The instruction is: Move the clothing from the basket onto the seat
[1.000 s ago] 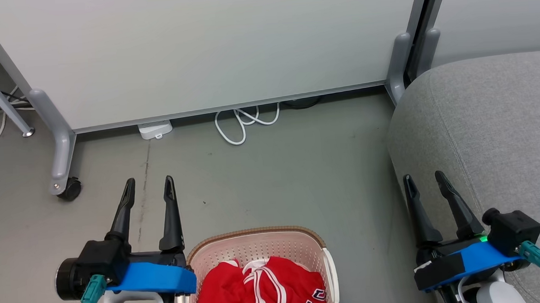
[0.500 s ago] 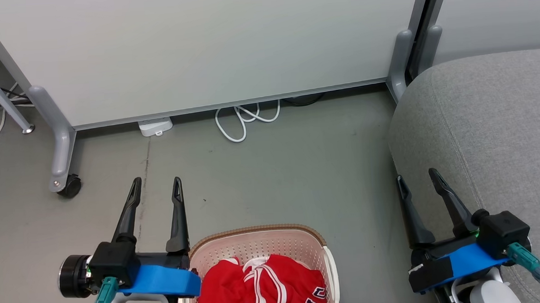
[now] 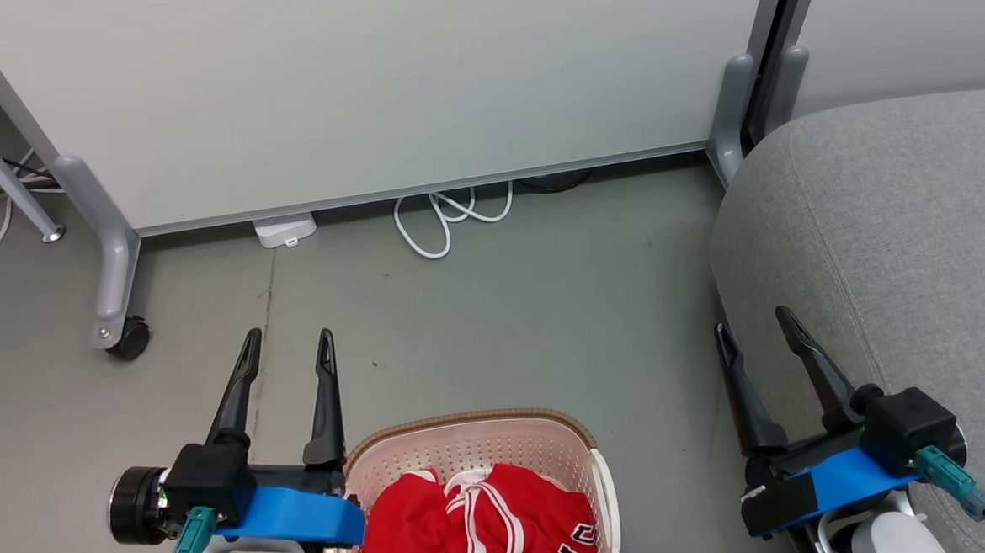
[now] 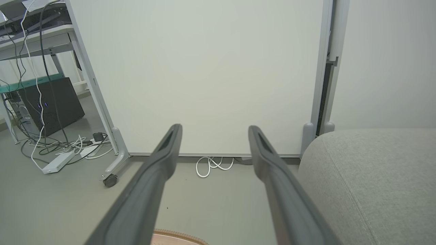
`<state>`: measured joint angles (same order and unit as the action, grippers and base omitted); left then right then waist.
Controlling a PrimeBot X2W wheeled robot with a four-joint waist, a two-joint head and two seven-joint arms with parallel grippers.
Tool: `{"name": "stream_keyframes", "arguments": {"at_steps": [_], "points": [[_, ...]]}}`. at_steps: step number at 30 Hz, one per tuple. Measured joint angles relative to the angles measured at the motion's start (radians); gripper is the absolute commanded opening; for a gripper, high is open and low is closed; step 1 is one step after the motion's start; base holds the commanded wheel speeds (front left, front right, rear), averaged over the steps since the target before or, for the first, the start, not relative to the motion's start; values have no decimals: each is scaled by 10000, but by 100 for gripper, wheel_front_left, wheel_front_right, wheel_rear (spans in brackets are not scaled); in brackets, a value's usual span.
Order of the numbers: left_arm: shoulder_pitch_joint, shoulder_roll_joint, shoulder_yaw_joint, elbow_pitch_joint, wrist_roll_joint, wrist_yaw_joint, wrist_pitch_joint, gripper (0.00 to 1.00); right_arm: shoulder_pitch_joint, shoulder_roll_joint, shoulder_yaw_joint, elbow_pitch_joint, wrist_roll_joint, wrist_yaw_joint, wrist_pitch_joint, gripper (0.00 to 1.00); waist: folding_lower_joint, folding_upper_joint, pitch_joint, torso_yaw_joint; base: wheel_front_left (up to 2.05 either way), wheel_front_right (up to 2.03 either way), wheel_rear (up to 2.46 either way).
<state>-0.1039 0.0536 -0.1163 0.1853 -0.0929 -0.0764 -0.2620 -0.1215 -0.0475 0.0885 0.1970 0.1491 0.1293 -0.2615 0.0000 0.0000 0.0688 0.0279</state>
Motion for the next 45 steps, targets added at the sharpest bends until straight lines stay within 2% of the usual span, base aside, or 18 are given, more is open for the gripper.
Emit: {"name": "stream_keyframes", "arguments": {"at_steps": [26,35,45], "points": [[-9,-21,2,234,-203,-127,0,100,-31,-2,56,42,35,2,0,100,0,0,-17,16,0,0,0],[-375,-23,-479,654,75,-334,-8,100,-181,-4,96,-6,69,2,-4,100,0,0,206,-56,0,0,0],[-1621,146,-1085,1703,247,-476,-10,100,-721,-6,138,-226,153,2,-10,100,0,0,1041,-288,0,0,0]]}}
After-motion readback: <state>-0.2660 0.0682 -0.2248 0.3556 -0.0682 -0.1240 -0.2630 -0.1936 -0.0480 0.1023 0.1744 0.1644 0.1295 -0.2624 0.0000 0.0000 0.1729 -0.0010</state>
